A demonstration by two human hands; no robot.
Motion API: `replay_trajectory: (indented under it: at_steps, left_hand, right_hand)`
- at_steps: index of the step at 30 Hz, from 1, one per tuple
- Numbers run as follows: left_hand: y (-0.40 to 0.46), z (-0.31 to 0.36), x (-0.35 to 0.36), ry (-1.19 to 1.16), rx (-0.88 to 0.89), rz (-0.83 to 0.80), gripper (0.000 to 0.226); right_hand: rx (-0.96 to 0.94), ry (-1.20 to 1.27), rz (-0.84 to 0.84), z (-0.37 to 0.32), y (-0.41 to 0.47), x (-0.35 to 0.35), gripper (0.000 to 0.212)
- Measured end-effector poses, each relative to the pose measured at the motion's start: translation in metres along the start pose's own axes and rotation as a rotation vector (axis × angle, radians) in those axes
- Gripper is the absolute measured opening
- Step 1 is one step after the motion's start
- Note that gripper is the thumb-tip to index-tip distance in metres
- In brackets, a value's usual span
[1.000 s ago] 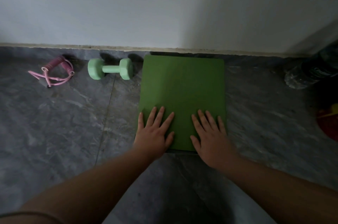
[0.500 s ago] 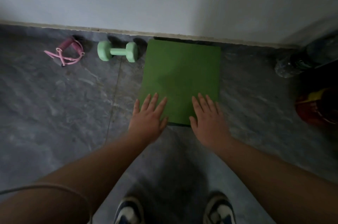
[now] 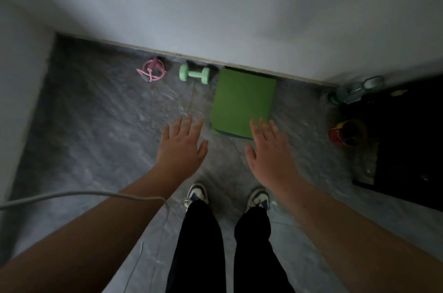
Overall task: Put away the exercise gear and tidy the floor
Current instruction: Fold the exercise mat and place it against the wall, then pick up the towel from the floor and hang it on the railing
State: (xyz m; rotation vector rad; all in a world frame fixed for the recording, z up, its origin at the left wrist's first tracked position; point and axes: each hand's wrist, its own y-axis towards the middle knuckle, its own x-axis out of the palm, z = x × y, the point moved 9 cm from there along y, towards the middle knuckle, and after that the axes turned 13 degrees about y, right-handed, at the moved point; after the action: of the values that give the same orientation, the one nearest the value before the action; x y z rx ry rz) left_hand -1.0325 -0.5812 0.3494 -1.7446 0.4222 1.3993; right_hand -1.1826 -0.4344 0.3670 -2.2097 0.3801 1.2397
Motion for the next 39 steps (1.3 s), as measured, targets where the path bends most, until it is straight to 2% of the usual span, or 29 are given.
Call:
replay_trajectory:
  at_steps: [7,13,17,20,24,30,39]
  left_hand:
    - [-0.102,-0.089,-0.222,-0.145,-0.152,0.180,0.071]
    - [-0.185,-0.131,-0.335,-0.140,-0.215,0.371,0.061]
    - [-0.232,-0.150,-0.340,-0.128,-0.293,0.359,0.062]
    - [-0.267,-0.168,-0.329,-0.217,-0.440,0.333,0.065]
    - [-0.315,-0.172,-0.332,-0.213,-0.588,0.381,0.068]
    - [-0.395,-0.149,-0.318,-0.197,-0.845,0.406,0.068]
    - [-0.565,-0.103,-0.264,-0.260,-1.286,0.356,0.066]
  right_hand:
    - [-0.147,0.083,0.134,-0.135,-0.056,-0.197,0.066]
    - [-0.234,0.108,0.224,-0.226,-0.105,-0.281,0.066]
    - [-0.317,0.127,0.183,-0.270,-0.136,-0.290,0.067]
    - [-0.424,0.102,0.153,-0.290,-0.144,-0.292,0.065]
    - [-0.575,0.038,0.107,-0.313,-0.144,-0.301,0.060]
    - [-0.835,-0.005,0.019,-0.343,-0.164,-0.300,0.063]
    - [-1.169,0.004,-0.231,-0.407,-0.259,-0.237,0.065]
